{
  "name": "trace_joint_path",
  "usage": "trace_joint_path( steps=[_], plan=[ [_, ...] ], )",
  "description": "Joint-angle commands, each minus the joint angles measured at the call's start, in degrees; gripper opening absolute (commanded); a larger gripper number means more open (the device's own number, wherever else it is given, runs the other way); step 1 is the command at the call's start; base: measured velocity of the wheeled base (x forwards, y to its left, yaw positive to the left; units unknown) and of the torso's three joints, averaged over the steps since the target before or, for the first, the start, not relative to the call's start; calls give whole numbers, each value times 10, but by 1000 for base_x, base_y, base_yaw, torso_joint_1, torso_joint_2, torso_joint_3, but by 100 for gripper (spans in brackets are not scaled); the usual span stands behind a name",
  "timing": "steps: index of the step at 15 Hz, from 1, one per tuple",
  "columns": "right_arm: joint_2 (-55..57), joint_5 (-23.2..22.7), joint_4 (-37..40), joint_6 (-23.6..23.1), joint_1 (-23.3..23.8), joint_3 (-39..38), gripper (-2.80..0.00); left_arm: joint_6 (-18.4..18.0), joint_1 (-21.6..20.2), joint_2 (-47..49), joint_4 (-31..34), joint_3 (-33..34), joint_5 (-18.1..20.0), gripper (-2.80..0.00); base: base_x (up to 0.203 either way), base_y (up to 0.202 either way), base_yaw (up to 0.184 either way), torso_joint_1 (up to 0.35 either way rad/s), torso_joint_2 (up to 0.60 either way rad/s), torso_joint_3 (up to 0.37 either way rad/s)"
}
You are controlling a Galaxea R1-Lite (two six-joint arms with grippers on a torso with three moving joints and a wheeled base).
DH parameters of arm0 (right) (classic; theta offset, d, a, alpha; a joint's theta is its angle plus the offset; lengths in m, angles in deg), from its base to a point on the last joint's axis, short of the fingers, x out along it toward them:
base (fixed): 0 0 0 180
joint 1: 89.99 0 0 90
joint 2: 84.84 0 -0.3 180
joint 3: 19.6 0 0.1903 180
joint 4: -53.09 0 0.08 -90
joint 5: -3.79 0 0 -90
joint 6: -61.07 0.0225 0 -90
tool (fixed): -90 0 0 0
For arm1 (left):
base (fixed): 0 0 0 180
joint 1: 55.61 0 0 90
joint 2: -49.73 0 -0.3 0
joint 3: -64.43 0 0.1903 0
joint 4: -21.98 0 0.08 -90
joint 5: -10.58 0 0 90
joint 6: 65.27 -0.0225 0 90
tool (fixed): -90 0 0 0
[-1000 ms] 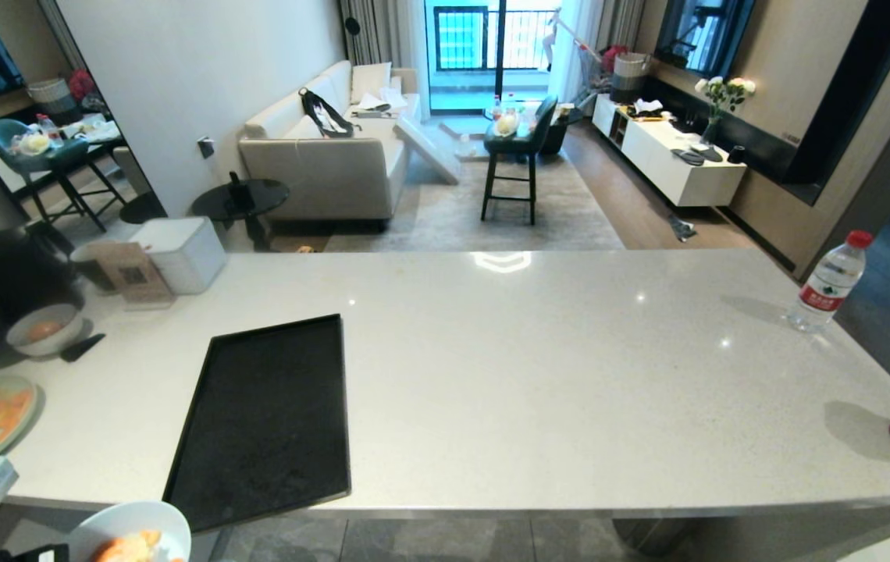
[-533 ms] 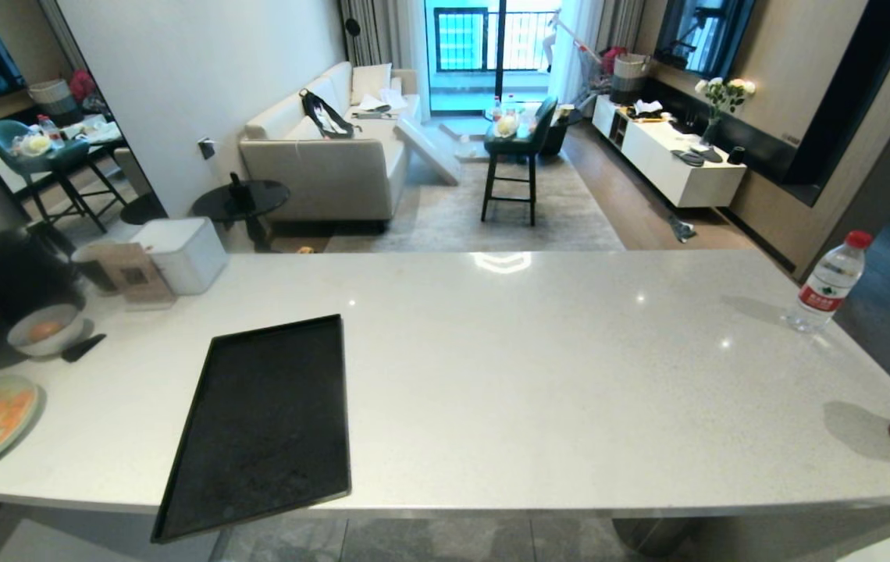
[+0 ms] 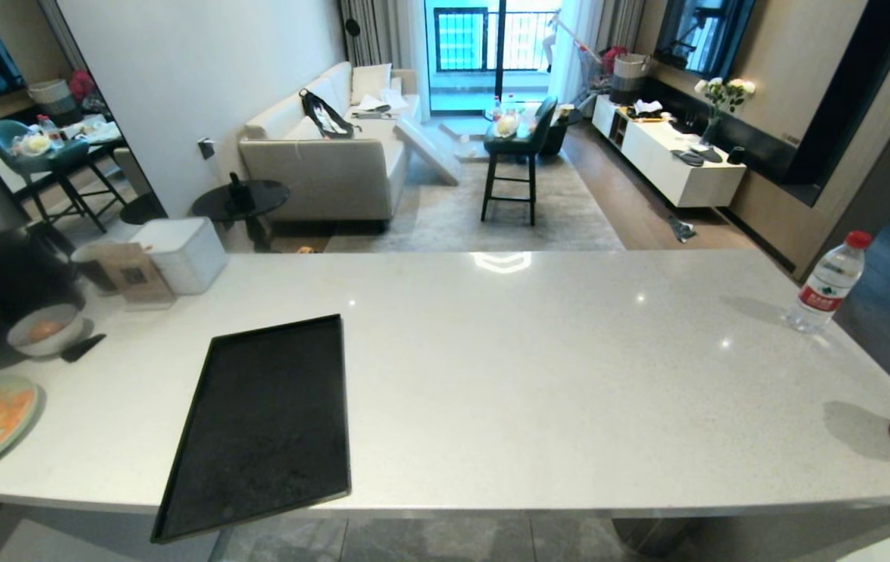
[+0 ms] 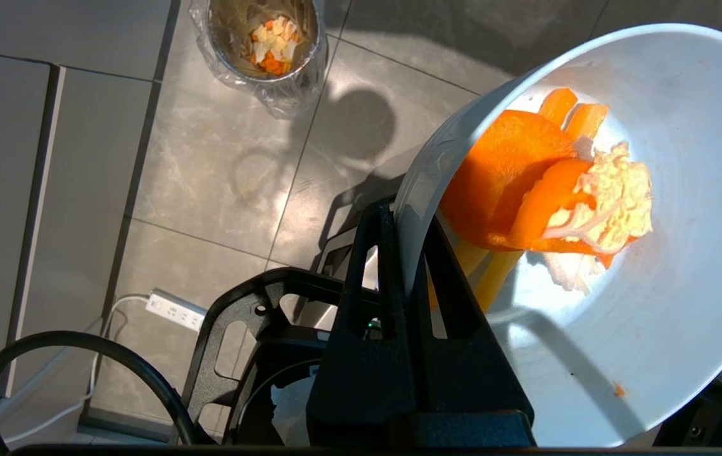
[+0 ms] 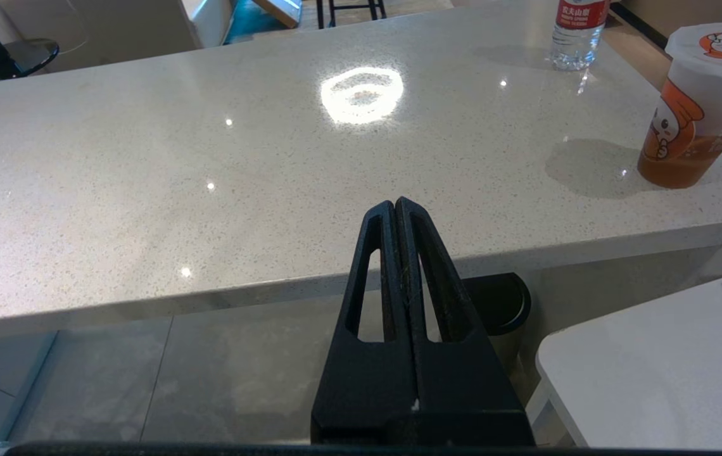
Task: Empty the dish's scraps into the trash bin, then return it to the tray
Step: Move the bowl over the trash can
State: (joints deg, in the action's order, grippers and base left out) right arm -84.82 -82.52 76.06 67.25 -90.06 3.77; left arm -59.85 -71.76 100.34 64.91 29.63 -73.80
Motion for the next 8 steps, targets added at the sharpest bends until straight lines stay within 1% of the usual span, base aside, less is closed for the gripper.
trace_joint_path(
  steps=[1,6,8],
  plan=[
    [0,0,0,1,0,0,-280,-1,4,-1,1,-1,0,-280,0,0,0,0,0,0],
    [0,1,0,1,0,0,-280,-4,6,3,1,-2,0,-280,0,0,0,0,0,0],
    [0,1,0,1,0,0,-280,-20,6,6,0,-1,0,-280,0,0,0,0,0,0]
  ],
)
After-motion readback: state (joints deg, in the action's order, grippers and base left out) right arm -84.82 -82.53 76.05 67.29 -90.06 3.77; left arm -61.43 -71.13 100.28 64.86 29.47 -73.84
